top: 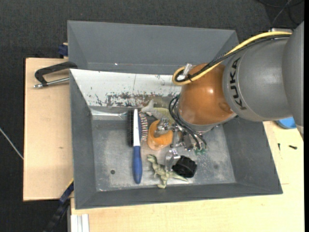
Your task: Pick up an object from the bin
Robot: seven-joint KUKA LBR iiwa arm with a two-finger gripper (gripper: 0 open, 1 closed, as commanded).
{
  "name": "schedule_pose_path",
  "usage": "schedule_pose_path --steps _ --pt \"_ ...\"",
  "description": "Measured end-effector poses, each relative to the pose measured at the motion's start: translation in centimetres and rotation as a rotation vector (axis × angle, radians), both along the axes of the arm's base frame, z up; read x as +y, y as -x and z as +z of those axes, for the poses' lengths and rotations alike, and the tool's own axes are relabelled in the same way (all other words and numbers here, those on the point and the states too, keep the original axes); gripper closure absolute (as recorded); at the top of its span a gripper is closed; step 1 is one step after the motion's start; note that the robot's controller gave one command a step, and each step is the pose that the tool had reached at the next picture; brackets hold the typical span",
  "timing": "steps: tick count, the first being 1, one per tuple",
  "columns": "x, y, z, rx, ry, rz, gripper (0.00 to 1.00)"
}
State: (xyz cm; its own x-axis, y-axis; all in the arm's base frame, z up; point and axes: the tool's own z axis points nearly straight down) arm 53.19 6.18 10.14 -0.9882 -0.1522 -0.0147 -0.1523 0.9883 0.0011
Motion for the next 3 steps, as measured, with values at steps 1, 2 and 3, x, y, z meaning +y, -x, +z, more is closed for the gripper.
schedule_pose_path --steps 1,2,3 --pt "-2.2 -2.0 -2.4 -0.006 -0.002 0.041 0.0" --pt "-2.0 -2.1 -2.4 -0.011 -0.005 0.042 1.0" --pt "-1.9 -2.6 11.9 -0.001 0.003 0.098 1.0"
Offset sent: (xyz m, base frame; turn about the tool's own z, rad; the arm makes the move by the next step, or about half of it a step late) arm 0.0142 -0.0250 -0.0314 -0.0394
